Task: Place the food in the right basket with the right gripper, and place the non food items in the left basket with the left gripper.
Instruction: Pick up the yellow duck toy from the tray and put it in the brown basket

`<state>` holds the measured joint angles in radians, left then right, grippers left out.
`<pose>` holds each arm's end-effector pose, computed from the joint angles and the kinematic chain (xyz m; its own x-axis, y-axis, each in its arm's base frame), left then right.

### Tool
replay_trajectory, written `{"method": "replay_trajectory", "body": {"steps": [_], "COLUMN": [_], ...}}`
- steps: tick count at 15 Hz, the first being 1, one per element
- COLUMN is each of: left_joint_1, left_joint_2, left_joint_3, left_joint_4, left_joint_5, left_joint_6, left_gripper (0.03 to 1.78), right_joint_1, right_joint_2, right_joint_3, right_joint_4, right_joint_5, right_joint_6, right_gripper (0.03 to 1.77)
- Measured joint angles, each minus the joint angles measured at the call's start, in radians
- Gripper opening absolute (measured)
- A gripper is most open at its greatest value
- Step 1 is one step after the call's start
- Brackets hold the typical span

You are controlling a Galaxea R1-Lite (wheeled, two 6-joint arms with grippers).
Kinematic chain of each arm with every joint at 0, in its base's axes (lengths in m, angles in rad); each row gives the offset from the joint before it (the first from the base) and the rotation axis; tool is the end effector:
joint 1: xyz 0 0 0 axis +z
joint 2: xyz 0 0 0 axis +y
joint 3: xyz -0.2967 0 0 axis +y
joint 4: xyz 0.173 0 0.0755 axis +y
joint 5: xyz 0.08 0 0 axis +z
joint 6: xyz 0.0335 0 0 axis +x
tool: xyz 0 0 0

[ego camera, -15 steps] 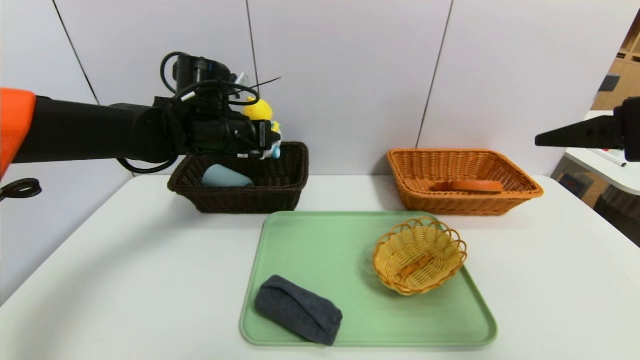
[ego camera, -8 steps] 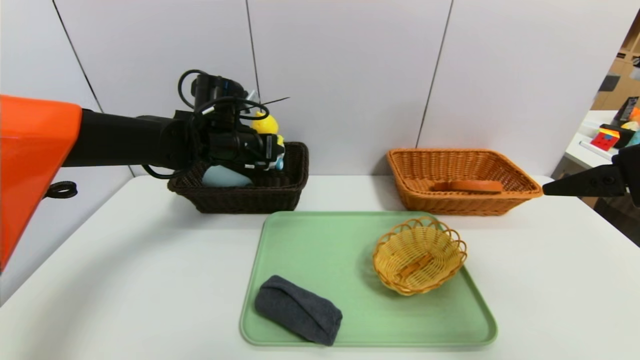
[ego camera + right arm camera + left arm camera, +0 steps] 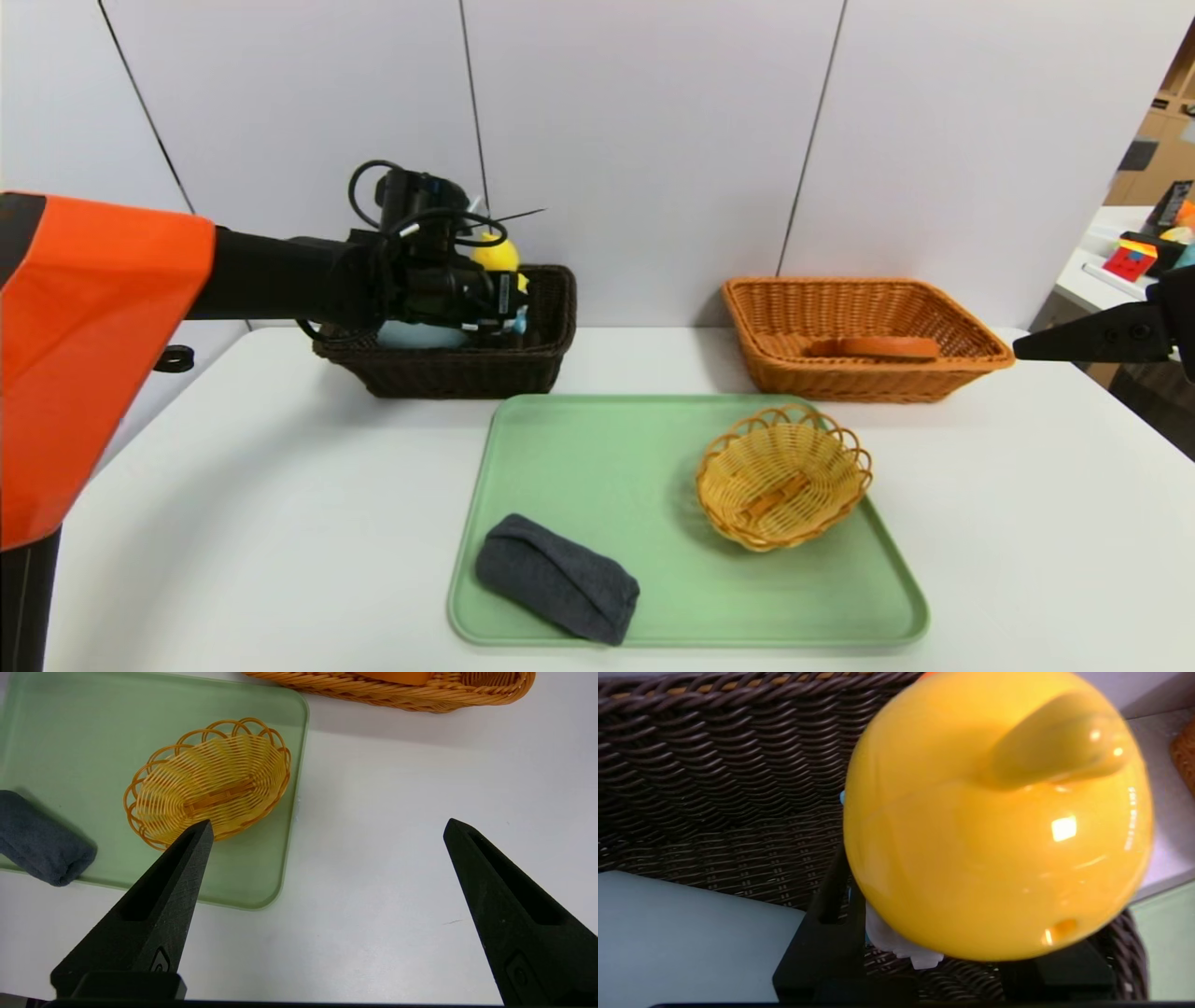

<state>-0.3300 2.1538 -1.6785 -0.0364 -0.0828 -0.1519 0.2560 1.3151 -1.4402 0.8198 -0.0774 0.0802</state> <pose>0.4289 -0.1499 0.1875 0.8266 -0.3706 -0.4235 0.3284 0.9288 -0.1717 0.1693 0.0416 0.3110 0.7606 0.1191 -0.6382 -0.1447 0.9894 0.0122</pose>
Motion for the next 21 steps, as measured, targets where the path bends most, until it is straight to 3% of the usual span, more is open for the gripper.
{"method": "replay_trajectory", "body": {"steps": [12,17,21], "left_joint_1": [0.013,0.013,0.013], "left_joint_2": [0.044,0.052,0.047], "left_joint_3": [-0.003,-0.018,-0.035], "left_joint_4": [-0.001,-0.003,-0.004], "left_joint_5": [0.001,0.001,0.007], "left_joint_6": [0.000,0.000,-0.003], "left_gripper": [0.75,1.19,1.40], "right_joint_1": [-0.001,-0.002,-0.002], "right_joint_2": [0.005,0.012,0.019], "right_joint_3": [0.000,-0.001,0.000], "right_joint_4": [-0.007,-0.023,-0.028], "right_joint_5": [0.000,0.001,0.001], "right_joint_6": [0.001,0.000,0.000], "right_gripper": [1.70,1.70,1.70]}}
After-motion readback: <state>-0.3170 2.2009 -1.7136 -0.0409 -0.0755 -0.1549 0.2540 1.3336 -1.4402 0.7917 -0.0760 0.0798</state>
